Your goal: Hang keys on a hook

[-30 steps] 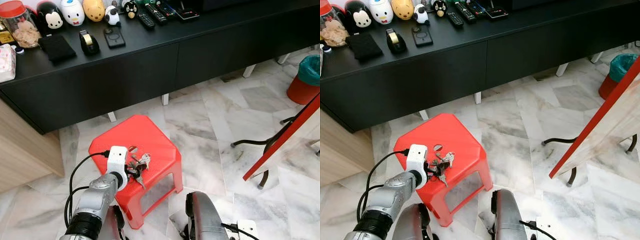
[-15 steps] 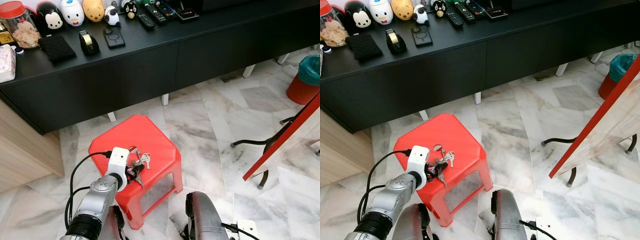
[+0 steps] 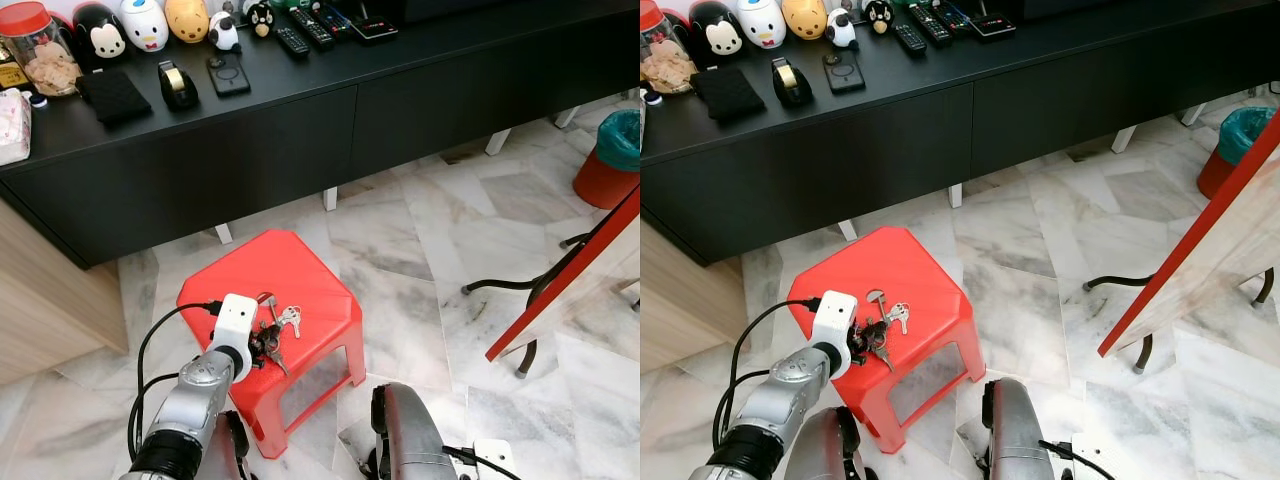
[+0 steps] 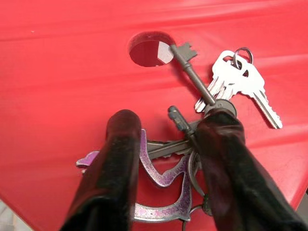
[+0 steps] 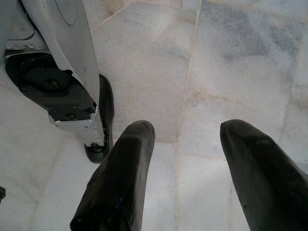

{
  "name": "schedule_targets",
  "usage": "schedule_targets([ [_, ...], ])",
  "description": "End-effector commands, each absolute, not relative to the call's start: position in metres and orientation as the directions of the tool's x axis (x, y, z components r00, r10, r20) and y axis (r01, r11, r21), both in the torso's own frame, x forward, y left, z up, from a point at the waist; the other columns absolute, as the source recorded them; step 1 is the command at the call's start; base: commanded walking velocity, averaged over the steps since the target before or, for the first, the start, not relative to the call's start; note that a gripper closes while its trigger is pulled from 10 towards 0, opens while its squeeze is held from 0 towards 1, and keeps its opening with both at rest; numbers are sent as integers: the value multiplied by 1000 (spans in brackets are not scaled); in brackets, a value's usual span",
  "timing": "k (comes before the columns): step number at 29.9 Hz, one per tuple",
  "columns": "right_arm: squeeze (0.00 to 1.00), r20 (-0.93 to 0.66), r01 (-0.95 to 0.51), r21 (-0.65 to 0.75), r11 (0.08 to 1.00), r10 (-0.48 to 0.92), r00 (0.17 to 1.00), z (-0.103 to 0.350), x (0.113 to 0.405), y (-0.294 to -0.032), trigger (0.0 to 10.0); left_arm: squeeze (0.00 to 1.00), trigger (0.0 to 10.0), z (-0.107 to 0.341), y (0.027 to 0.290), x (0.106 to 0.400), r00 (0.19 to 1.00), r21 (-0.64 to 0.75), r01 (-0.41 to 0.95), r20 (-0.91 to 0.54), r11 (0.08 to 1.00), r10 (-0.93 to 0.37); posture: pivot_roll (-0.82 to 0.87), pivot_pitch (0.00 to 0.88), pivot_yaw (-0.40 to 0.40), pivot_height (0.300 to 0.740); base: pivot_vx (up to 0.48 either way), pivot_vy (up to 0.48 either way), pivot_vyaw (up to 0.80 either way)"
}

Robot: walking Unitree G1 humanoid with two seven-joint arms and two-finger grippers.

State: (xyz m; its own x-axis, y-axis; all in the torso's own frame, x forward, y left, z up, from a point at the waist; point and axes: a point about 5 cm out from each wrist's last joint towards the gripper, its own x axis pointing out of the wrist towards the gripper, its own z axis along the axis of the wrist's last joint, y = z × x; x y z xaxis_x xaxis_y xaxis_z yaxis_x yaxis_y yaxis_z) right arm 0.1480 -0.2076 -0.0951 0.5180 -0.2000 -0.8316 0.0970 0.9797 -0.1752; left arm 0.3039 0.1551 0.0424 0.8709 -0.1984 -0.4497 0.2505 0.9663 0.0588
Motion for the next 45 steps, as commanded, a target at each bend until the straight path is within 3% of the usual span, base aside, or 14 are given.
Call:
schedule_targets([
  [1, 0, -861, 75, -163, 984, -179, 476, -101, 136, -202, 10000, 0, 0, 25, 159, 292, 839, 54, 246, -512, 968, -185, -156, 181, -13, 593, 0, 0, 0],
  [18, 0, -840, 79, -159, 984, -177, 514, -97, 150, -197, 10000, 0, 0, 53, 173, 305, 947, -20, 93, -306, 995, -95, -150, 165, -12, 593, 0, 0, 0],
  [27, 0, -832, 77, -158, 984, -175, 526, -95, 154, -194, 10000, 0, 0, 52, 175, 301, 950, -29, 92, -298, 995, -96, -149, 161, -12, 593, 0, 0, 0],
  [28, 0, -831, 76, -158, 984, -174, 528, -95, 155, -193, 10000, 0, 3686, 50, 175, 300, 942, -16, 87, -324, 996, -88, -149, 161, -12, 593, 0, 0, 0],
  [29, 0, -831, 76, -158, 984, -174, 528, -95, 155, -193, 10000, 0, 3686, 50, 175, 300, 942, -16, 87, -324, 996, -88, -149, 161, -12, 593, 0, 0, 0],
  [30, 0, -831, 76, -158, 984, -174, 528, -95, 155, -193, 10000, 0, 10000, 49, 176, 299, 939, -11, 85, -334, 996, -84, -149, 161, -12, 593, 0, 0, 0],
  [32, 0, -830, 76, -158, 984, -174, 530, -95, 156, -193, 10000, 0, 10000, 46, 176, 298, 928, -26, 80, -362, 996, -84, -147, 159, -11, 593, 0, 0, 0],
  [33, 0, -830, 75, -159, 985, -174, 530, -95, 156, -193, 10000, 1000, 10000, 46, 176, 298, 924, -71, 67, -373, 995, -89, -147, 159, -12, 593, 0, 0, 0],
  [38, 0, -831, 73, -160, 984, -174, 528, -94, 156, -193, 10000, 1000, 10000, 50, 174, 303, 908, -219, 43, -399, 975, -130, -146, 158, -12, 593, 0, 0, 0],
  [45, 0, -833, 74, -161, 984, -175, 526, -94, 156, -194, 10000, 1000, 10000, 56, 171, 308, 892, -236, 67, -421, 970, -163, -147, 159, -11, 593, 0, 0, 0],
])
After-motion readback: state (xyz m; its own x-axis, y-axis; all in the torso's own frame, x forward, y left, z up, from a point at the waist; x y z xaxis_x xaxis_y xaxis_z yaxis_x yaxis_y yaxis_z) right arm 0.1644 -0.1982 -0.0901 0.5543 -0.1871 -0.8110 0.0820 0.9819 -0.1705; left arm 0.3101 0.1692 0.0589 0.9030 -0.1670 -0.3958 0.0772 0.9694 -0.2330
